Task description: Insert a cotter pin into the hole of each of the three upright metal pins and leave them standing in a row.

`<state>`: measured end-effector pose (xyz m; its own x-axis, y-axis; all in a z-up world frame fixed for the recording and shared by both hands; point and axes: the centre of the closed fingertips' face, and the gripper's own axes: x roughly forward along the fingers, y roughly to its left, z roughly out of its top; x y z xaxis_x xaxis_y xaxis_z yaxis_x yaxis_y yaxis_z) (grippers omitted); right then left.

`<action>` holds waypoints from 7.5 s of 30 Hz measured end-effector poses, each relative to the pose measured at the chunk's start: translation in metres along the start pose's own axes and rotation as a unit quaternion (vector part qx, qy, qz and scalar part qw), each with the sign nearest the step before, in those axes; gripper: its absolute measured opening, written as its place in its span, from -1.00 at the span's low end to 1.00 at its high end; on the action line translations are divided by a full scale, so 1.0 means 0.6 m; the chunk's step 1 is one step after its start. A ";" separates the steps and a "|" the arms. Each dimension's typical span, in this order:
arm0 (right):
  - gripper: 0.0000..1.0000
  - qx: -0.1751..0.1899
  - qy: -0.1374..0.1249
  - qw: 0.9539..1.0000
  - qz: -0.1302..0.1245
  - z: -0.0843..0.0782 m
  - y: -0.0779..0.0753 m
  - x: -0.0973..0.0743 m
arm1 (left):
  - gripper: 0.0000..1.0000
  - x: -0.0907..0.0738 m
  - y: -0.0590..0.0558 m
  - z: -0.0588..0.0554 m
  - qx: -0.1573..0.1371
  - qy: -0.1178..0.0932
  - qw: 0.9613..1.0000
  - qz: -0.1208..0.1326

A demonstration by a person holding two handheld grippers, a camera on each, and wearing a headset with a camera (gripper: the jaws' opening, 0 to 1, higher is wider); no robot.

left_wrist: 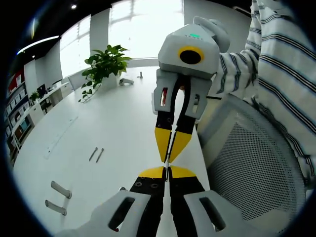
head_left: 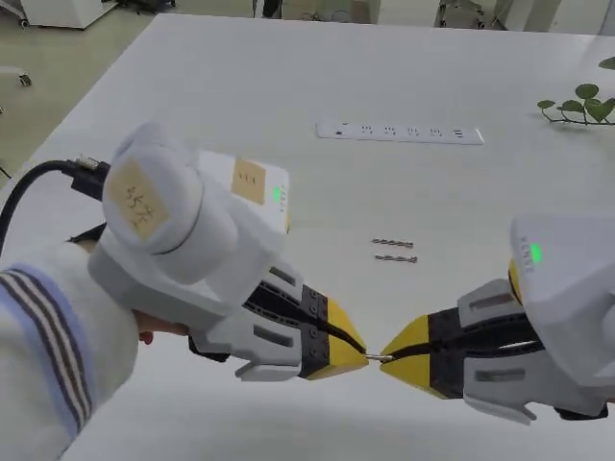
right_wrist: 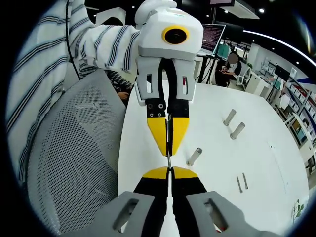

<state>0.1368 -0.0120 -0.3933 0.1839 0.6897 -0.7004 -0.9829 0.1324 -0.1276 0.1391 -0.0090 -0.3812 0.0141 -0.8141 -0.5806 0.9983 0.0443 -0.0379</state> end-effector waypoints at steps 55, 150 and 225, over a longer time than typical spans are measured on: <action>-1.00 0.044 0.018 0.999 0.009 -0.066 -0.099 0.085 | -0.89 0.018 0.119 -0.093 -0.032 0.071 0.991 0.108; -0.79 0.101 -0.035 0.994 0.008 -0.053 -0.072 0.176 | 0.98 -0.072 0.092 -0.138 -0.176 -0.079 0.955 0.224; -0.60 0.045 -0.039 0.998 -0.010 0.046 -0.135 0.260 | 0.97 -0.123 0.108 -0.185 -0.225 -0.065 0.934 0.269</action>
<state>0.2454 0.1048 -0.4729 0.2060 0.7392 -0.6412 -0.9754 0.2073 -0.0744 0.1967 0.1182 -0.4309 0.5430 -0.6656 -0.5119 0.7199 0.6829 -0.1242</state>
